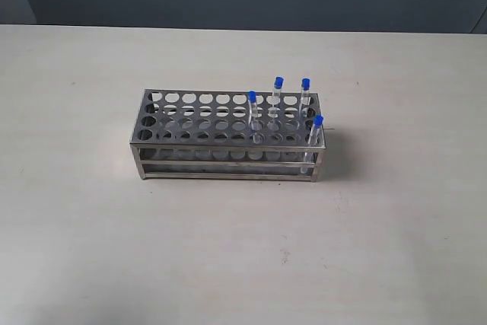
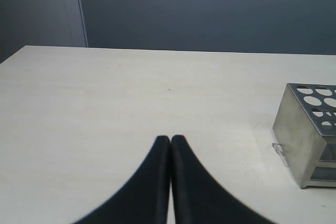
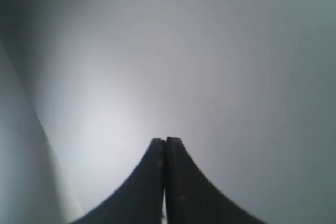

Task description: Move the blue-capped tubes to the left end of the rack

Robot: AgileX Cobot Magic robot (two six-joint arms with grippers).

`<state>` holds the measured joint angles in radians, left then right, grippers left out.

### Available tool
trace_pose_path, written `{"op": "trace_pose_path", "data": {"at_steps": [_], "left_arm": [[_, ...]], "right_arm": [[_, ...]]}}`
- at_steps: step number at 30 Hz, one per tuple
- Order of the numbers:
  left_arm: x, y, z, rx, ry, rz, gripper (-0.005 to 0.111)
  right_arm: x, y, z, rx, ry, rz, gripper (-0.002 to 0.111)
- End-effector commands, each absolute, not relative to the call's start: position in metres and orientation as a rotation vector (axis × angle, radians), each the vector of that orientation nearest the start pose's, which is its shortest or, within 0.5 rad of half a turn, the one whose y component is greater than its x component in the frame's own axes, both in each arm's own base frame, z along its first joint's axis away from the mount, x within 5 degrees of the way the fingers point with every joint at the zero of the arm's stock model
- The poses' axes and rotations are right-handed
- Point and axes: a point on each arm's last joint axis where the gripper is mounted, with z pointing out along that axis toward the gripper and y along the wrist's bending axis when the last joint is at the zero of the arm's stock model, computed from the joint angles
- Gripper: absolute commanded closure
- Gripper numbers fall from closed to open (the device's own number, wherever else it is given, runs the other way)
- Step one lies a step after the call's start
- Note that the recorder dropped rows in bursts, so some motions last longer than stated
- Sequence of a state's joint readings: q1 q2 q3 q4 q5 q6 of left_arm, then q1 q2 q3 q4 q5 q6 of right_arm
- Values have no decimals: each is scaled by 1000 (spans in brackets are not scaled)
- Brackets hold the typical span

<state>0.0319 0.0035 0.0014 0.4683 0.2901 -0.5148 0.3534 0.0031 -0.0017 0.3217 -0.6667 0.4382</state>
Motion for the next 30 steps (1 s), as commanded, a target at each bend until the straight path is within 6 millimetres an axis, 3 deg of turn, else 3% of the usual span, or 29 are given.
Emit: {"op": "trace_pose_path", "data": {"at_steps": [1, 11, 18, 30], "left_arm": [[54, 13, 190, -176, 1735, 86, 106], [54, 13, 190, -177, 1735, 84, 106], [54, 13, 190, -177, 1735, 84, 106], [54, 13, 190, -177, 1735, 84, 106]], "right_arm": [[33, -14, 269, 403, 718, 925, 108], [29, -17, 272, 446, 641, 999, 108], [19, -26, 279, 469, 449, 1043, 108], [24, -26, 276, 546, 482, 1152, 108]]}}
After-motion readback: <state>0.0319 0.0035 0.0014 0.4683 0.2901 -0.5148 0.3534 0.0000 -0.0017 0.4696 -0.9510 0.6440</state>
